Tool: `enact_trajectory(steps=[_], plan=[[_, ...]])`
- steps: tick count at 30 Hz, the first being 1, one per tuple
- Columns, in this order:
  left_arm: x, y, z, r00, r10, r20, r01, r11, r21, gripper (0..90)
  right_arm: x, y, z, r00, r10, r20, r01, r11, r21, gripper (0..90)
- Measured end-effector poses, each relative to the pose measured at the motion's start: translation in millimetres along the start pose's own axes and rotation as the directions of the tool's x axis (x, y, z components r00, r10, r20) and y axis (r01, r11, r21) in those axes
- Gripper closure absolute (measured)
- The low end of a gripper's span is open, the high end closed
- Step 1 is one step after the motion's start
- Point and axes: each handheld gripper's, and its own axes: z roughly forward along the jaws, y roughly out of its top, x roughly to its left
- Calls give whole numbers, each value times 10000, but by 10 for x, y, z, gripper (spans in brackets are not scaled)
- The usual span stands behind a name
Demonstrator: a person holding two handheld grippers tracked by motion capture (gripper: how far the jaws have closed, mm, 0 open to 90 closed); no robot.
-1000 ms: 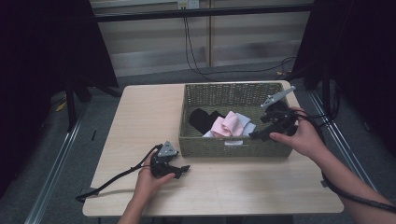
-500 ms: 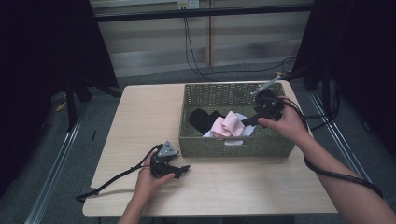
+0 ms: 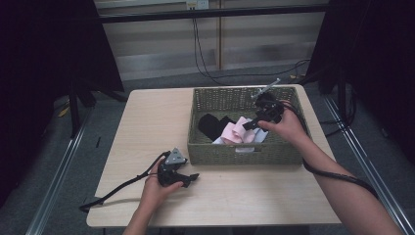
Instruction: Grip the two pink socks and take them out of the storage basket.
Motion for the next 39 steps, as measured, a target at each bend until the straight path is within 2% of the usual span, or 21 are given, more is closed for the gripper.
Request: enact_trajectory(steps=[5, 10, 14, 15, 19, 21, 22, 23, 24, 25, 27, 30, 35, 39], plan=[[1, -1, -1, 10000, -19, 38, 19, 10000, -5, 244, 56, 54, 148, 9999, -96, -122, 100, 9994, 334, 166], [6, -2, 2, 10000, -9, 78, 9, 10000, -38, 243, 115, 104, 202, 9994, -197, -279, 212, 9983, 543, 164], [9, -2, 2, 9999, -5, 104, 6, 10000, -45, 243, 160, 133, 272, 9993, -331, -177, 345, 9956, 875, 173], [9, -3, 3, 9999, -3, 109, 3, 10000, -60, 243, 179, 136, 328, 9990, -397, -187, 415, 9931, 1096, 186], [10, -2, 4, 9999, -5, 116, 6, 10000, -79, 243, 194, 131, 394, 9989, -452, -110, 462, 9911, 1251, 201], [13, -3, 3, 9999, 4, 135, -3, 10000, -68, 243, 180, 114, 455, 9991, -427, 46, 415, 9868, 1562, 274], [13, -3, 3, 9999, 4, 135, -3, 10000, -68, 242, 180, 114, 455, 9991, -427, 46, 415, 9868, 1562, 274], [14, -2, 3, 9999, 13, 143, -12, 10000, -65, 242, 154, 104, 457, 9997, -253, -25, 254, 9889, 1466, 478], [14, -2, 3, 9999, 13, 143, -12, 10000, -65, 243, 154, 104, 457, 9997, -253, -25, 254, 9889, 1466, 478], [15, -2, 4, 9999, 18, 145, -17, 10000, -77, 242, 117, 97, 444, 9993, -170, -331, 219, 9881, 1524, 642], [14, -2, 2, 9999, 18, 140, -17, 10000, -61, 243, 94, 88, 407, 9993, -148, -348, 201, 9870, 1593, 767], [14, -2, 2, 9999, 19, 141, -18, 10000, -60, 242, 30, 81, 312, 9992, -93, -386, 146, 9901, 1393, 824], [14, -2, 4, 9999, 26, 140, -25, 10000, -79, 242, -52, 68, 129, 9983, -53, -575, 123, 9924, 1222, 831], [15, -2, 3, 9999, 29, 138, -28, 10000, -73, 243, -66, 58, 26, 9977, -18, -676, 95, 9934, 1143, 831]])
